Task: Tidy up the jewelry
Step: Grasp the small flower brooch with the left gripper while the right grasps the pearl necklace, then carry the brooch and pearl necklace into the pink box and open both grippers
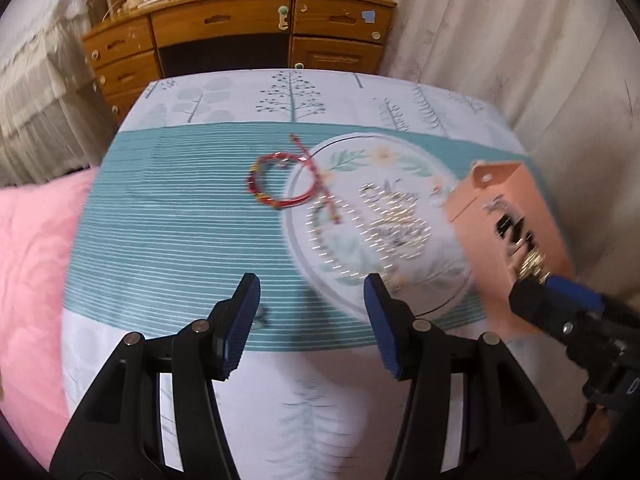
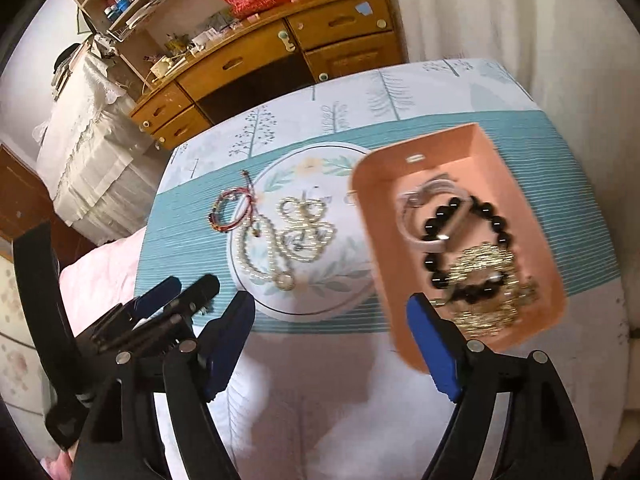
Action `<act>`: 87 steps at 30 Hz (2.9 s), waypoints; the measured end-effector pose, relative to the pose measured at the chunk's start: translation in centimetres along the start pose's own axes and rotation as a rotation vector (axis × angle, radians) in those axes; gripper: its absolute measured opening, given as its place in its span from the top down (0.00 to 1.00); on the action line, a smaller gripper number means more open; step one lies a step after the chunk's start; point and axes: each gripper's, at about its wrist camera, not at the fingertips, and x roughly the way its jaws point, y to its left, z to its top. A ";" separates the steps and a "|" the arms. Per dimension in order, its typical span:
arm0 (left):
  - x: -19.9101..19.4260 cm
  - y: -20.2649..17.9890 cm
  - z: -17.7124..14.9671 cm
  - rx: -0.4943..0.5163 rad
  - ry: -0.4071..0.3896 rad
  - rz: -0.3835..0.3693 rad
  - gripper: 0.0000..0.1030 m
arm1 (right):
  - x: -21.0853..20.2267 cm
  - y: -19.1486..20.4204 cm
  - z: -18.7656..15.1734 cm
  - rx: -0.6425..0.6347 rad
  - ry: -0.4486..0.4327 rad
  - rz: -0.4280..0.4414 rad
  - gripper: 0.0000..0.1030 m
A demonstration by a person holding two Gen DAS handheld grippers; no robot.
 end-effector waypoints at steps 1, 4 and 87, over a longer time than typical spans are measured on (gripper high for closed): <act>0.2 0.5 -0.4 0.020 -0.001 0.002 0.51 | 0.3 0.8 -0.4 -0.012 -0.010 -0.006 0.23; 0.6 1.7 -1.4 0.061 -0.023 -0.017 0.51 | 1.3 3.3 -1.7 -0.060 -0.047 -0.022 0.23; -3.2 -17.0 -0.8 -0.041 -0.238 -0.340 0.87 | -10.3 -14.7 3.1 -0.099 -0.225 0.355 0.92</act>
